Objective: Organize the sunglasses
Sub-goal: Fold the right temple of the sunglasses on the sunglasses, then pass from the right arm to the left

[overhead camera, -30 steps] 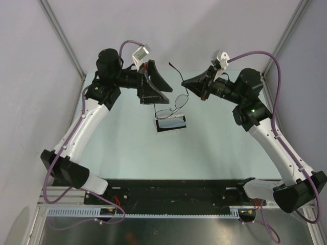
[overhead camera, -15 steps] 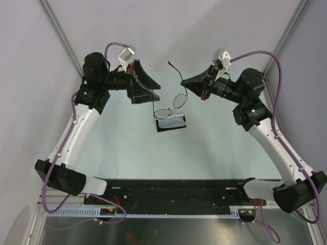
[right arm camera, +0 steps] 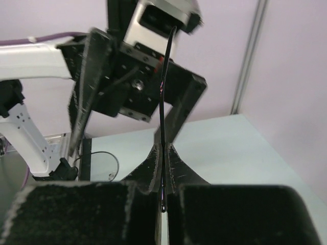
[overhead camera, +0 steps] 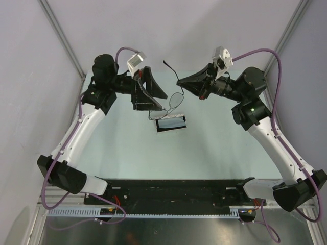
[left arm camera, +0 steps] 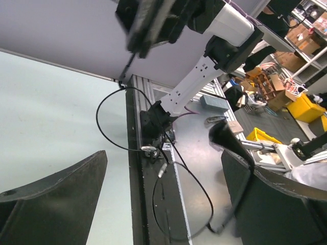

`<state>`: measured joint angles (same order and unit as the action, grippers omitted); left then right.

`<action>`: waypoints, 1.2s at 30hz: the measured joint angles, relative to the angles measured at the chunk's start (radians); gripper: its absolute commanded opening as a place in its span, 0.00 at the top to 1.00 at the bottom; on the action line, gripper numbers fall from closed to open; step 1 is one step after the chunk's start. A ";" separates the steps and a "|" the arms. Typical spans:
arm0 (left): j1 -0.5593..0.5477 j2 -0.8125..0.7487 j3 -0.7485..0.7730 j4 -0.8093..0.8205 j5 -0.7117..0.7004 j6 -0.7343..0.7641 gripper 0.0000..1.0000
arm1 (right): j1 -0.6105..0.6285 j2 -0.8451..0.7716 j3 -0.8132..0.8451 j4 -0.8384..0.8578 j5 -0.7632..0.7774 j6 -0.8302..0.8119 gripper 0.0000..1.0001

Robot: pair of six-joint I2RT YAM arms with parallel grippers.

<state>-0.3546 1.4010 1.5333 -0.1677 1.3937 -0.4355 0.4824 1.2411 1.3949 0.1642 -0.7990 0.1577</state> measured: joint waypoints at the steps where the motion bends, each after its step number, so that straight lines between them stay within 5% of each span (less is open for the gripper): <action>1: -0.006 0.006 0.000 0.000 0.005 0.000 0.00 | 0.008 0.004 0.011 0.003 -0.005 0.000 1.00; 24: -0.034 0.067 0.000 0.000 0.005 -0.006 0.00 | 0.092 0.056 0.105 -0.116 0.035 -0.177 1.00; 36: 0.151 0.059 -0.008 -0.001 -0.340 -0.161 0.00 | 0.106 0.054 0.086 -0.155 0.279 -0.272 1.00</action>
<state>-0.2035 1.4597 1.5249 -0.1684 1.0538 -0.5968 0.5888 1.2953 1.4811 0.0090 -0.5201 -0.1139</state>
